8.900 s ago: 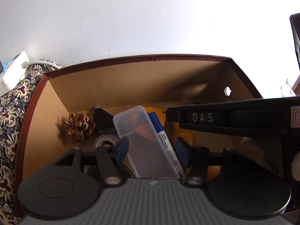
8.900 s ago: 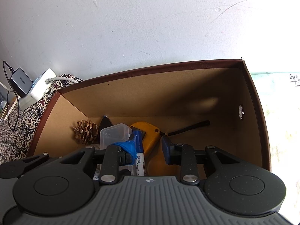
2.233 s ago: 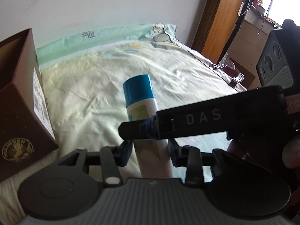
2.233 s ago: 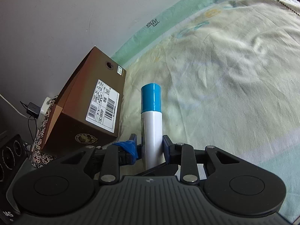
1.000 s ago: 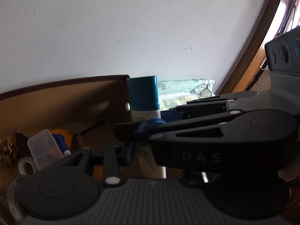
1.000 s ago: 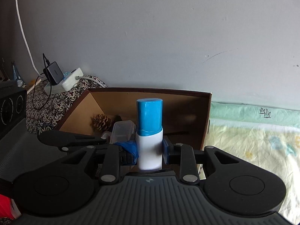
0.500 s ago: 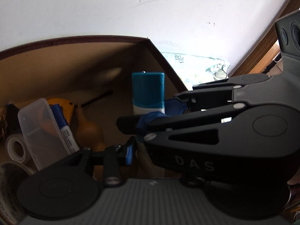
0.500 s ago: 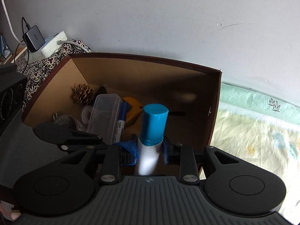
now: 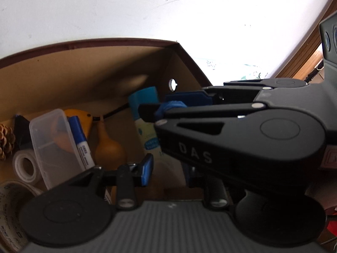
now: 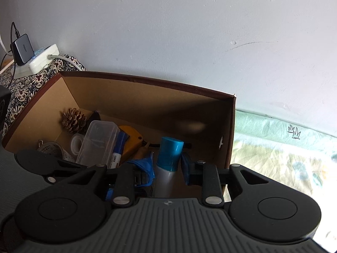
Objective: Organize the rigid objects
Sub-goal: 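Lower the bottle into the box and open the right tool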
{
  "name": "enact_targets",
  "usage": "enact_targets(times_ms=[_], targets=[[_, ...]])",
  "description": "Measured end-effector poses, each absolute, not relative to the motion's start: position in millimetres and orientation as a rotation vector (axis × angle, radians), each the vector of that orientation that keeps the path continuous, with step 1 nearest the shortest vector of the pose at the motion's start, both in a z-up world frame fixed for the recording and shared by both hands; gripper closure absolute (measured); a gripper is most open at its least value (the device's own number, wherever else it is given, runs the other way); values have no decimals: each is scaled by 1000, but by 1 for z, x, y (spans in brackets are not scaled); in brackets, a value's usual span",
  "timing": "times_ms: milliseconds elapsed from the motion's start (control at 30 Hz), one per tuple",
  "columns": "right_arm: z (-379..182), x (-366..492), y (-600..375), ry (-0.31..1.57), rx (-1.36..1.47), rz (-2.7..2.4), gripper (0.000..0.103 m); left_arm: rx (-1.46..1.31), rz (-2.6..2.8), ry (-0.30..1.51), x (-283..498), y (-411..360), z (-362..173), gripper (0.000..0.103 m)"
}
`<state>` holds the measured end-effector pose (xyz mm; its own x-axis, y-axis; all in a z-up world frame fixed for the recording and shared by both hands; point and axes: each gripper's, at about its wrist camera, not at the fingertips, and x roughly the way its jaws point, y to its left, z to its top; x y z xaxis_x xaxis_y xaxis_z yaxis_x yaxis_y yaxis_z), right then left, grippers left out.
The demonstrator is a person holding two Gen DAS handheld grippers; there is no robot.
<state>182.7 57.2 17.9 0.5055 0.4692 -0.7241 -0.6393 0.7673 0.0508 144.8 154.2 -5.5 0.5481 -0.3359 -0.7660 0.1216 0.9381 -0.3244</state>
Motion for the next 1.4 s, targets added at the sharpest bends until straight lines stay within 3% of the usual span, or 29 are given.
enact_targets(times_ms=[400,700,1400], targets=[[16,182,52,746,-158,652,94,-222,-218,994,148,154,-11,79],[15,180,50,728,-142,645,94,-208,-195,996,150,152,-15,64],[15,181,50,719,-131,597,94,-92,18,935,116,181,22,60]])
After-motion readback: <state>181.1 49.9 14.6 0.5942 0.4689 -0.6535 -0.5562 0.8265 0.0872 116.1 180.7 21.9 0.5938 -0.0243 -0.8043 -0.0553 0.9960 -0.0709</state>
